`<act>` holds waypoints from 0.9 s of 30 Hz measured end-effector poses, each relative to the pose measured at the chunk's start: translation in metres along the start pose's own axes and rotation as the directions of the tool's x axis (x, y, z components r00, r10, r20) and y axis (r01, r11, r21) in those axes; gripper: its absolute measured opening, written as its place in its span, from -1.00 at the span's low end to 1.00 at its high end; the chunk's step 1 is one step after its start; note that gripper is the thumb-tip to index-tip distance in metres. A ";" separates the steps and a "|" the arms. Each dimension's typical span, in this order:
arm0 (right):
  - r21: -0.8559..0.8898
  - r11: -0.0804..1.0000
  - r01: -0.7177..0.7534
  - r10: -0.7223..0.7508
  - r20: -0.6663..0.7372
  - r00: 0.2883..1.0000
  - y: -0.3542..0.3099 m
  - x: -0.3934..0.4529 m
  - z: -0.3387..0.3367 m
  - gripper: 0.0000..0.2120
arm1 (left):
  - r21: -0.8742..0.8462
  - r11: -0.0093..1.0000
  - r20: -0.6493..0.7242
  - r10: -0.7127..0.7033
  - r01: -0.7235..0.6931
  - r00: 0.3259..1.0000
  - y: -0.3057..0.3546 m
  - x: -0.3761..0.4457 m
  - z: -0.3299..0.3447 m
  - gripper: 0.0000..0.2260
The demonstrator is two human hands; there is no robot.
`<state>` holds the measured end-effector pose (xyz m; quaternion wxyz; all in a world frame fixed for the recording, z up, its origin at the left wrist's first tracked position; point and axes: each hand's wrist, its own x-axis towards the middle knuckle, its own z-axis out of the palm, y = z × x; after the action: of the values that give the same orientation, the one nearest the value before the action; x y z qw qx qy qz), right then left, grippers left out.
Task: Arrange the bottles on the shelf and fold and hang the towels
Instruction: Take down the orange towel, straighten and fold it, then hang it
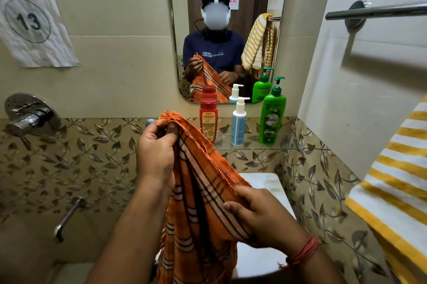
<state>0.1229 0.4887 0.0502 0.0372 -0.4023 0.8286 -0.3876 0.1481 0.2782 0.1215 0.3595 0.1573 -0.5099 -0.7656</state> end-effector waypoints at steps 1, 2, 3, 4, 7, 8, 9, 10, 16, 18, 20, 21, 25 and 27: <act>-0.019 1.000 -0.003 0.004 0.039 0.999 0.001 0.000 -0.002 -0.72 | -0.002 1.000 -0.018 0.007 -0.007 1.000 0.001 0.002 -0.001 -0.71; -0.032 0.999 -0.009 0.012 0.093 0.996 0.001 -0.001 -0.005 -0.72 | -0.005 1.000 -0.035 0.020 -0.020 0.999 0.002 0.003 -0.003 -0.70; -0.047 0.999 -0.011 0.018 0.157 0.987 0.002 -0.002 -0.006 -0.72 | -0.003 0.999 -0.053 0.035 -0.035 0.998 0.003 0.005 -0.005 -0.69; -0.069 0.998 -0.006 0.021 0.221 0.975 0.002 -0.003 -0.007 -0.73 | -0.002 0.999 -0.073 0.046 -0.046 0.996 0.004 0.008 -0.007 -0.69; -0.104 0.994 0.015 0.023 0.355 0.935 0.000 -0.008 -0.009 -0.82 | -0.009 0.998 -0.133 0.053 -0.055 0.990 0.009 0.014 -0.014 -0.69; -0.103 0.995 0.012 0.029 0.383 0.923 -0.001 -0.010 -0.010 -0.87 | -0.015 0.999 -0.142 0.048 -0.050 0.989 0.010 0.016 -0.015 -0.72; -0.116 0.993 0.012 0.036 0.399 0.916 -0.002 -0.011 -0.011 -0.87 | -0.026 0.998 -0.141 0.052 -0.057 0.989 0.011 0.017 -0.017 -0.76; -0.143 0.990 0.014 0.045 0.402 0.915 -0.002 -0.012 -0.013 -0.83 | -0.042 0.997 -0.141 0.064 -0.070 0.988 0.011 0.019 -0.020 -0.77; -0.419 0.906 0.059 0.083 0.311 0.947 -0.011 -0.022 -0.033 -0.80 | -0.023 0.994 -0.195 0.101 -0.108 0.976 0.007 0.023 -0.034 -0.77; -0.499 0.859 0.112 0.002 0.222 0.975 -0.016 -0.025 -0.041 -0.74 | -0.033 0.993 -0.225 0.103 -0.113 0.969 0.007 0.023 -0.039 -0.74; -0.536 0.829 0.158 -0.137 0.079 0.987 -0.016 -0.028 -0.048 -0.68 | -0.029 0.993 -0.295 0.102 -0.115 0.950 0.008 0.028 -0.048 -0.74; -0.550 0.818 0.168 -0.196 0.009 0.981 -0.013 -0.028 -0.051 -0.68 | -0.024 0.993 -0.317 0.103 -0.117 0.943 0.008 0.031 -0.053 -0.74; -0.581 0.799 0.156 -0.295 -0.153 0.943 0.000 -0.029 -0.061 -0.60 | 0.004 0.996 -0.346 0.089 -0.093 0.934 0.006 0.032 -0.061 -0.74; -0.592 0.797 0.122 -0.293 -0.201 0.935 0.002 -0.028 -0.065 -0.51 | 0.005 0.996 -0.349 0.083 -0.087 0.934 0.004 0.030 -0.062 -0.74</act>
<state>0.1163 0.5489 0.0867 -0.2464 -0.4245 0.8531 -0.1771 0.1664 0.2153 0.1019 0.4777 0.2663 -0.4406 -0.7119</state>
